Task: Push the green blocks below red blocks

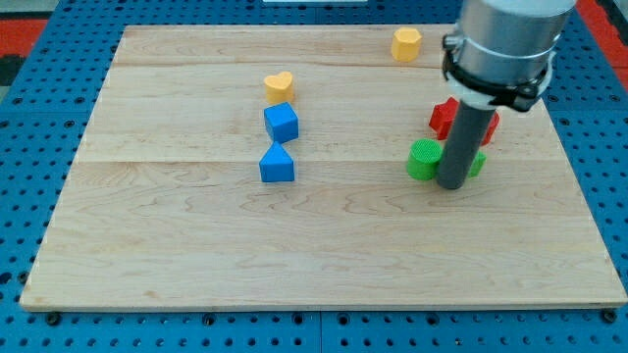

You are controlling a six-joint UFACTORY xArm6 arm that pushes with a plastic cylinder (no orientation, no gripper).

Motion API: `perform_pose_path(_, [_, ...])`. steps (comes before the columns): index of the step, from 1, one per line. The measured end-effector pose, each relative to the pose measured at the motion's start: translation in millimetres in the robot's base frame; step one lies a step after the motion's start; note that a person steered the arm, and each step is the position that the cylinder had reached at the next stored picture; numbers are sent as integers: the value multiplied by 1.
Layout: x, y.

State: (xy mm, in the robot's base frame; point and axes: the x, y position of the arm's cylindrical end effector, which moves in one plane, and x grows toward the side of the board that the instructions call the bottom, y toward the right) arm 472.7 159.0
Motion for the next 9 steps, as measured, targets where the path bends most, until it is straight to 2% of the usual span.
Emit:
perform_pose_path(1, [10, 16])
perform_pose_path(3, [-3, 6])
perform_pose_path(4, [27, 3])
perform_pose_path(5, [45, -43])
perform_pose_path(6, [20, -91])
perform_pose_path(7, [-14, -54])
perform_pose_path(8, [-6, -30])
perform_pose_path(9, [23, -68])
